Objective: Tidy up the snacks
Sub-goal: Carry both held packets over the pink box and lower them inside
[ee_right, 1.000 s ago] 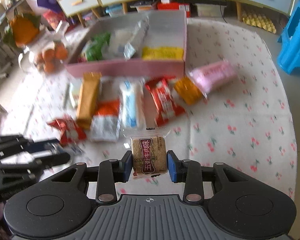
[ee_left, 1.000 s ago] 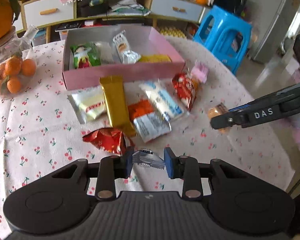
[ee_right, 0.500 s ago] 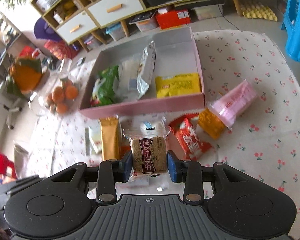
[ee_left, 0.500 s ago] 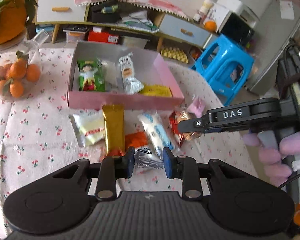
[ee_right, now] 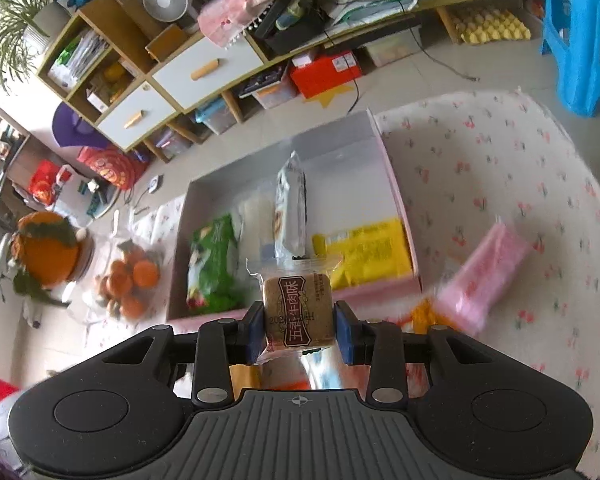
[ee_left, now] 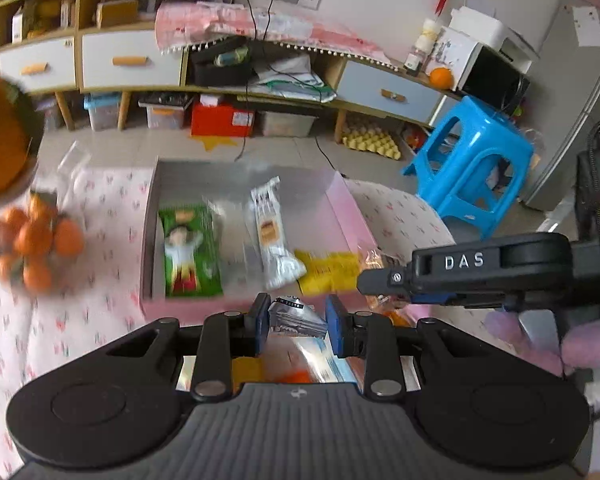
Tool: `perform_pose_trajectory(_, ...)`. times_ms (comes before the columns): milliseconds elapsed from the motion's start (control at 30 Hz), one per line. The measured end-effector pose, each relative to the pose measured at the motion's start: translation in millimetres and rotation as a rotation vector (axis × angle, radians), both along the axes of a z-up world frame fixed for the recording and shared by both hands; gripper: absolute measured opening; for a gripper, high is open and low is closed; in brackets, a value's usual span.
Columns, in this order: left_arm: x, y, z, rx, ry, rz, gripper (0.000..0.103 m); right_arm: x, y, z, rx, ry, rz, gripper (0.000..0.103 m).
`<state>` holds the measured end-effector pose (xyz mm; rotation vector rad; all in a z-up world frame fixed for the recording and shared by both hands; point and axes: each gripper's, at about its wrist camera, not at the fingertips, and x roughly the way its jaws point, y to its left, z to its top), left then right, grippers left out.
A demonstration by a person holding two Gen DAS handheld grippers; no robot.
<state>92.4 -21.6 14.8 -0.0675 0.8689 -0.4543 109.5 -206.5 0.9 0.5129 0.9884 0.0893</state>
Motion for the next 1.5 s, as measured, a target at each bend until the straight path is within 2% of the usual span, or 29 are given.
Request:
perform_pose_trajectory(267,44.8,-25.2,-15.4,0.125,-0.052,0.002,0.027,49.1,-8.7,-18.6,-0.043,-0.006,-0.027,0.035)
perform_pose_trajectory(567,76.2,-38.2,-29.0,0.224,-0.093,0.007,0.027,76.6,-19.4,-43.7,-0.032,-0.008,-0.042,0.035)
perform_pose_trajectory(933,93.3,-41.6,-37.8,0.29,-0.126,0.013,0.027,90.3,-24.2,-55.9,-0.014,-0.051,-0.067,0.035)
perform_pose_trajectory(1300,109.0,-43.6,-43.3,0.291,-0.121,0.027,0.027,94.8,-21.7,-59.9,-0.032,-0.077,-0.067,0.036)
perform_pose_trajectory(1467,114.3,-42.6,-46.1,0.304,-0.122,0.032,0.031,95.5,-22.8,-59.4,-0.024,-0.097,-0.077,0.039)
perform_pose_trajectory(1500,114.0,-42.5,-46.2,0.305,-0.126,0.035,0.034,95.8,-23.9,-58.7,-0.012,-0.097,-0.083,0.045)
